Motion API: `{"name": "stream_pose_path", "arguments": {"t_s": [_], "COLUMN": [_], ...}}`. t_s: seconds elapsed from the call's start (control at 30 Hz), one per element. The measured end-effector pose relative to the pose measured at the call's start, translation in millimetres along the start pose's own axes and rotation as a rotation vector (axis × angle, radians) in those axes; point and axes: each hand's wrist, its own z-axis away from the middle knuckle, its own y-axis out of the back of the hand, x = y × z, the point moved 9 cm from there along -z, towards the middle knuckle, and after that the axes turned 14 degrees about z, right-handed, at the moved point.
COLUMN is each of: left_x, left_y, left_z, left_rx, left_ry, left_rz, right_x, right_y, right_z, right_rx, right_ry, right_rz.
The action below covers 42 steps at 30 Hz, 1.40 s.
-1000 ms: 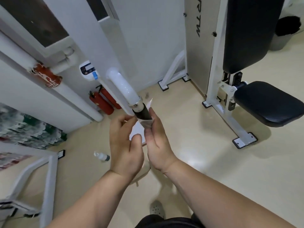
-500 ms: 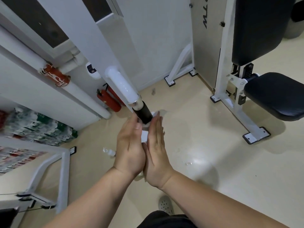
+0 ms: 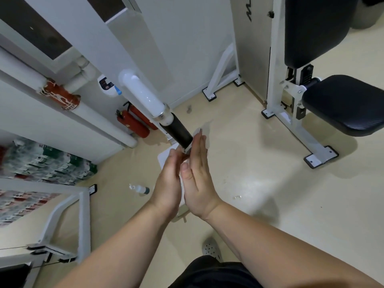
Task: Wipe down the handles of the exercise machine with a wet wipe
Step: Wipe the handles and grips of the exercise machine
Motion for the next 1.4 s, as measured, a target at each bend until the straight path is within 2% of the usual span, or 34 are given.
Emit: {"name": "stream_pose_path", "arguments": {"t_s": [0.13,0.33,0.47,0.57,0.67,0.87,1.0,1.07,1.13,1.23,1.4], "left_x": [-14,-24,-23,-19,-14,20,47,55,57,49,51], "left_y": [-4,-14,-14,-11,-3,1,2,8,18,41,71], "left_z": [-11,-7,-4,1,5,4,3,1,-6,-23,-22], "left_rx": [-0.058,-0.015,-0.011,-0.010,-0.021,-0.169,-0.285,-0.307,-0.291,-0.228,-0.304], "left_ry": [0.075,0.159,0.148,0.132,0.116,-0.007,-0.221,-0.265,-0.267,-0.170,-0.133], "left_rz": [0.042,0.201,0.169,0.213,0.223,0.291,0.067,-0.021,-0.014,0.064,0.044], "right_x": [40,13,38,-2,-23,-49,-56,-57,-55,-55,-87], "right_y": [2,3,15,13,12,27,24,16,2,-23,-50], "right_z": [-4,12,-2,7,17,4,6,12,18,26,32], "right_rx": [-0.076,-0.053,-0.053,-0.071,-0.082,0.051,0.144,0.185,0.222,0.278,0.413], "right_ry": [-0.148,0.047,-0.109,0.065,0.125,0.216,0.210,0.216,0.182,0.117,0.083], "right_rz": [-0.051,0.040,-0.045,0.003,-0.015,0.075,0.116,0.177,0.203,0.182,0.364]}}
